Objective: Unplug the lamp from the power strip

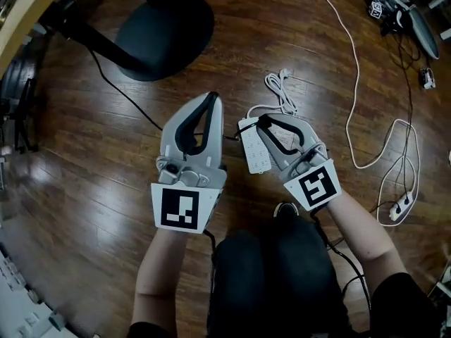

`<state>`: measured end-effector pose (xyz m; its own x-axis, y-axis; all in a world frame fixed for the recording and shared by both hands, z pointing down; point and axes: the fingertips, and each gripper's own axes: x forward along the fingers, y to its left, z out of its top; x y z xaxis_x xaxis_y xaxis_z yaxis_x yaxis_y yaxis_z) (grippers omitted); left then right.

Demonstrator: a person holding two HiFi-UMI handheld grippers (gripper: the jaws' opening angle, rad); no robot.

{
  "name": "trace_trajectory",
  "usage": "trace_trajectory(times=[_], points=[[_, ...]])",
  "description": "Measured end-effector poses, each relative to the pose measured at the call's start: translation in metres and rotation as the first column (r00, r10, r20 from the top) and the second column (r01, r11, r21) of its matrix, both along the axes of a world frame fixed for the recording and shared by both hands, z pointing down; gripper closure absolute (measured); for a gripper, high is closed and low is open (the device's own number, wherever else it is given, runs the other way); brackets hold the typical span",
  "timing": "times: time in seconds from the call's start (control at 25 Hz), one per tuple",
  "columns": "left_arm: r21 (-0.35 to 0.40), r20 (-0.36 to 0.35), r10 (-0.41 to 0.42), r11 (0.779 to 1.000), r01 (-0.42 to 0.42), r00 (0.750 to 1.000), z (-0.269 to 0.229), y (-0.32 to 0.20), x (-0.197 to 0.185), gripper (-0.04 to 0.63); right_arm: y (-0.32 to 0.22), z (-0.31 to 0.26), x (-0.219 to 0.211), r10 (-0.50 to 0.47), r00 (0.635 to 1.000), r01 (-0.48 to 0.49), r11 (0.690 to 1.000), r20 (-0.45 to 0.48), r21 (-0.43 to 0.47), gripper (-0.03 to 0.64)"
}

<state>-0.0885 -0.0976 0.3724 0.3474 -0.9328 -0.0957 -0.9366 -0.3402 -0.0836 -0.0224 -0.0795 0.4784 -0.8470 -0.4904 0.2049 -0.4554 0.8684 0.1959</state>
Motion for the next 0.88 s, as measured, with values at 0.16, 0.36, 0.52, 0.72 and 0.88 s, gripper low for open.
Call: trace_trajectory(times=[0.16,0.36,0.52,0.72,0.88], points=[[-0.049,-0.033,-0.053,0.998,0.051,0.998,-0.064,0.005,-0.004,0.591,0.001,-0.094,-0.001,0.024,0.998,-0.021,0.999,0.056,-0.036,0.546],[-0.059,-0.097,-0.148,0.988,0.143,0.984,-0.168,0.012,-0.022,0.591,-0.004,-0.222,-0.012,0.022,0.991,-0.019,0.999,0.129,-0.029,0.549],[-0.073,-0.103,-0.202,0.978,0.195,0.974,-0.245,0.021,-0.031,0.591,0.003,-0.315,-0.022,-0.007,0.985,0.011,1.0,0.17,-0.023,0.552],[-0.155,-0.168,-0.299,0.949,0.274,0.939,-0.307,0.037,-0.041,0.592,0.012,-0.396,-0.024,-0.041,0.979,0.049,0.998,0.199,-0.039,0.554],[-0.137,-0.168,-0.335,0.939,0.314,0.927,-0.354,0.042,-0.051,0.592,-0.008,-0.443,-0.023,-0.03,0.978,0.032,0.999,0.207,-0.008,0.554]])
